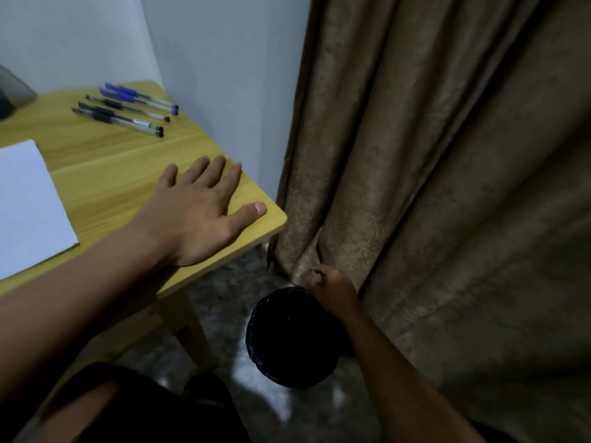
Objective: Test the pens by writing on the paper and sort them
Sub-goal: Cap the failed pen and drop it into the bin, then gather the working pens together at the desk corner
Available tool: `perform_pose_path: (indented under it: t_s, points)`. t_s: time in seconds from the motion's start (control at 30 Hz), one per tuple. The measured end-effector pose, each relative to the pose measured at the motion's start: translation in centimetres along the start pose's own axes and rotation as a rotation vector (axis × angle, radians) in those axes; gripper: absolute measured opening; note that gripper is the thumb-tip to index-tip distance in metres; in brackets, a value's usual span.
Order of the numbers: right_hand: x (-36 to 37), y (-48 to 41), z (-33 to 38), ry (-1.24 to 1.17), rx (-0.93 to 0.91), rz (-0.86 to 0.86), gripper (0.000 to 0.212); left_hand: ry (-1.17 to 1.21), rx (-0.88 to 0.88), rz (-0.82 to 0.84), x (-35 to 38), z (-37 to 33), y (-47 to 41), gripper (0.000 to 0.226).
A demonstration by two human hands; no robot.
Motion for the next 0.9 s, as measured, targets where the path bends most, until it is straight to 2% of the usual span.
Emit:
perform_pose_path:
  t_s: [0.1, 0.23, 0.37, 0.43, 0.67, 0.9]
  points:
    - [-3.2, 1.0, 5.3, 0.074, -0.064, 0.031, 0.046, 0.026, -0.006, 0.019, -0.1, -0.1, 0.0, 0.094]
    - [-7.8, 2.3, 13.3, 0.202, -0.206, 0.026, 0.036, 0.076, -0.021, 0.048, -0.7, 0.1, 0.3, 0.093]
    - [-11.0, 4.0, 21.1, 0.287, -0.329, 0.021, 0.038, 0.270, -0.067, -0.069, -3.5, 1.4, 1.0, 0.067]
    - [-11.5, 4.7, 25.0, 0.331, -0.395, 0.026, 0.041, 0.290, -0.118, -0.121, -4.8, 2.9, 1.6, 0.064]
    - [-10.4, 5.2, 36.1, 0.423, -0.559, 0.065, 0.050, 0.225, -0.323, -0.258, -8.3, 10.1, 3.3, 0.044]
    - [-4.6, 0.7, 42.5, 0.455, -0.625, 0.182, 0.051, 0.222, -0.458, -0.215, -7.6, 16.1, 2.2, 0.052]
Point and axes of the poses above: each hand's wrist, its own y-axis away from the middle knuckle, its own x-axis out of the palm, z = x × y, the point moved 7 cm from there along -y, towards the middle knuckle, and after that the axes turned 15 degrees about -y, right-handed, at the moved point
